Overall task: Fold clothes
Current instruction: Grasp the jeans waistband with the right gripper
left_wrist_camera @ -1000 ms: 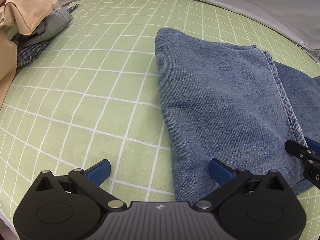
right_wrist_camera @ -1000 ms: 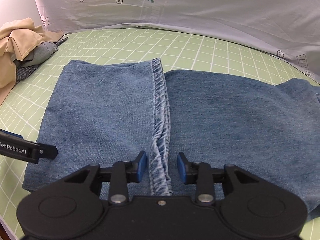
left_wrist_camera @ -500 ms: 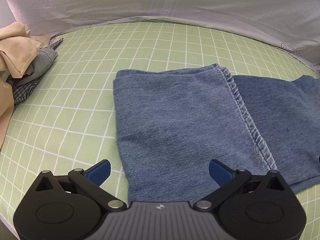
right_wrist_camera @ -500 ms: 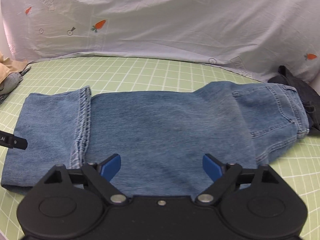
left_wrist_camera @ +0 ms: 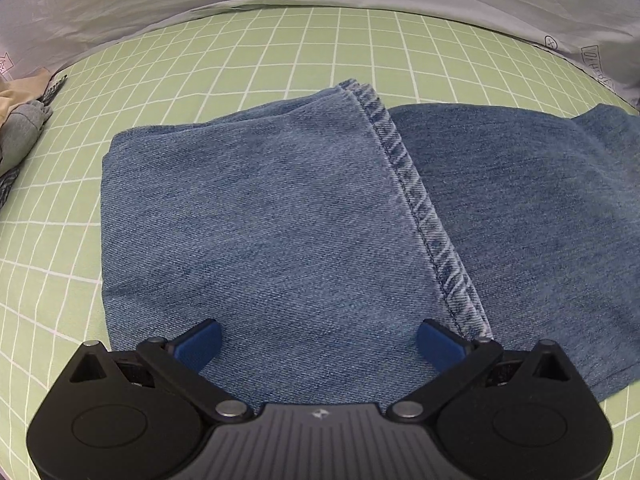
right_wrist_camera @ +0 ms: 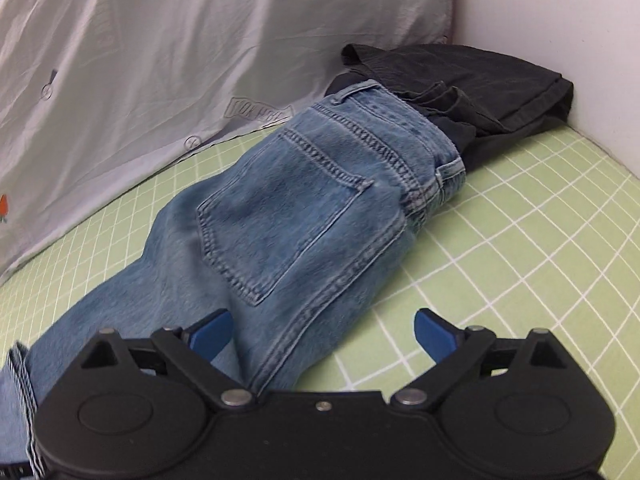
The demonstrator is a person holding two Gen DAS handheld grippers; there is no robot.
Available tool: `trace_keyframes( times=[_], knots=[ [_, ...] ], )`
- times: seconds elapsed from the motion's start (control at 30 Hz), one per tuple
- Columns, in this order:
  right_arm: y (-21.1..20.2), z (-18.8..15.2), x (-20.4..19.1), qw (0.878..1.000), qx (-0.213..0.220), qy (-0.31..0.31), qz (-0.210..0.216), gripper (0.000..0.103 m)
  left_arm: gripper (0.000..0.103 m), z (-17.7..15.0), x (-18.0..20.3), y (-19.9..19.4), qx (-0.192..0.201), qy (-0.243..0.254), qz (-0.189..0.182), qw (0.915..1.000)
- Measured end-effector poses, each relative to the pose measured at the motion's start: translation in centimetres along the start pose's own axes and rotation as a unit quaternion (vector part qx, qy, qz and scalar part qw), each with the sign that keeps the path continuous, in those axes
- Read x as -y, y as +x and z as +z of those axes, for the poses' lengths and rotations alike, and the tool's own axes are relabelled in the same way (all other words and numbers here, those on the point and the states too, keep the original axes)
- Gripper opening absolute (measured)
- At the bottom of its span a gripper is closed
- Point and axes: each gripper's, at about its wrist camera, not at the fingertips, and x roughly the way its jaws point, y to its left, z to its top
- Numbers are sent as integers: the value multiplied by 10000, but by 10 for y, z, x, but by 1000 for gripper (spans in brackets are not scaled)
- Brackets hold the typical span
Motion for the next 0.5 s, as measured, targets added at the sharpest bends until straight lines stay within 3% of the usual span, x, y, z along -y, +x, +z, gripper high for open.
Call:
trace_keyframes(
  times=[0.2, 0.37, 0.43, 0.47, 0.5],
  knots=[
    [54, 38, 44, 9967, 33, 803, -90, 98, 103, 4, -2, 3, -194, -82, -29, 9998],
    [67, 47, 47, 9959, 175, 883, 68, 95, 103, 6, -5, 5, -297, -96, -86, 9995],
    [72, 50, 48, 9955, 231, 915, 131, 67, 103, 8, -7, 6, -305, -96, -125, 9994],
    [74, 52, 48, 9952, 263, 927, 161, 60, 103, 9, -8, 6, -297, -87, -139, 9994],
    [71, 53, 47, 9952, 329, 900, 179, 44, 103, 9, -8, 7, -290, -77, -152, 9994]
  ],
)
